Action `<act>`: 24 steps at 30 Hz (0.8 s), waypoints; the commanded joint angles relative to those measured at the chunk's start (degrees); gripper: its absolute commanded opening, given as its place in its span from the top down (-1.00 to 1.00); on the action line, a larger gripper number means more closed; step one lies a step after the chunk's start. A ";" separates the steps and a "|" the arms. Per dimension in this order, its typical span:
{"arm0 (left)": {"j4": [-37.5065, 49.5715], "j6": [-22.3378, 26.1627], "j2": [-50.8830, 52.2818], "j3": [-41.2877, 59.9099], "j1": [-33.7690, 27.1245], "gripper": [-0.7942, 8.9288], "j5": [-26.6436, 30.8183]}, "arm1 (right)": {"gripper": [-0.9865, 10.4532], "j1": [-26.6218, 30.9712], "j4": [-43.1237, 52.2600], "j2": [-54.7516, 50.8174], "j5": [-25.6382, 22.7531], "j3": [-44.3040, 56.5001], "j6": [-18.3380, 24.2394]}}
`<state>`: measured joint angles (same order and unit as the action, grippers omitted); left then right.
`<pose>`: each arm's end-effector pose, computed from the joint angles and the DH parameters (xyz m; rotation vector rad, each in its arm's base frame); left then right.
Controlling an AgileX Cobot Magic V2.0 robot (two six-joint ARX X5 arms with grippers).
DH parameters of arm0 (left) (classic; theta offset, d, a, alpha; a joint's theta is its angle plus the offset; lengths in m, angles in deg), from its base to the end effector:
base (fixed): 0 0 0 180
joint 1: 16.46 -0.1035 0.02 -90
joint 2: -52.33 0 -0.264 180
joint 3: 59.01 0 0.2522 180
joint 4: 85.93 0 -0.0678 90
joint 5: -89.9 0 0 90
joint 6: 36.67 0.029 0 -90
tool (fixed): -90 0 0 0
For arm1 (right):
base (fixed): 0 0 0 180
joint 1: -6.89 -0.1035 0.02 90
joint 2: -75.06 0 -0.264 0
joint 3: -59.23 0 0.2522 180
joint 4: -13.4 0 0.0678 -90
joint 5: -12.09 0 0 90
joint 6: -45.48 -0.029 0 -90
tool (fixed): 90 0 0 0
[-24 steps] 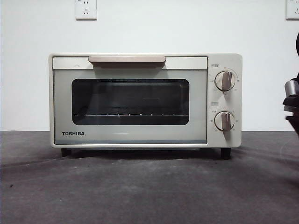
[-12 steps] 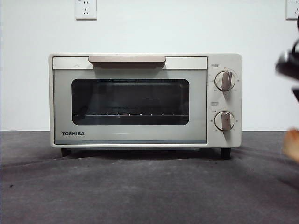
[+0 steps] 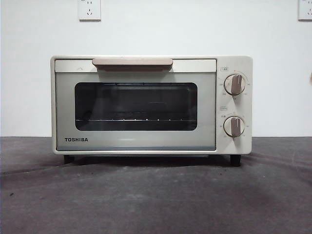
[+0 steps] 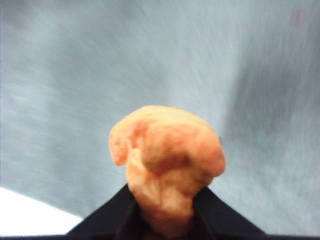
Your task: The left arm flap open the oven, the right arm pick bread and place it into oven, the left arm flap close the oven
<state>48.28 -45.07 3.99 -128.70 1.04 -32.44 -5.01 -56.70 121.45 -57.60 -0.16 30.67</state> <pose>0.1512 -0.0639 0.3544 -0.1920 0.4988 -0.8233 0.1303 0.0377 0.2716 0.3042 1.0685 0.3820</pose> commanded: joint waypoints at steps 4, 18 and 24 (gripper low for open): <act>0.57 2.05 -8.55 -4.96 0.98 0.80 1.07 | 0.70 -0.15 0.63 -11.89 4.39 -1.14 0.87; -1.86 14.21 -29.40 -19.47 8.24 0.80 11.65 | 0.70 -0.15 0.59 -25.79 10.32 -1.14 -2.40; -1.99 15.32 -34.03 -22.53 10.03 0.80 13.27 | 0.70 -0.13 0.59 -26.01 11.21 -1.16 -2.80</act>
<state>46.21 -31.13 -28.91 -149.77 10.63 -19.41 -5.01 -56.68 95.44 -46.71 -0.24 28.49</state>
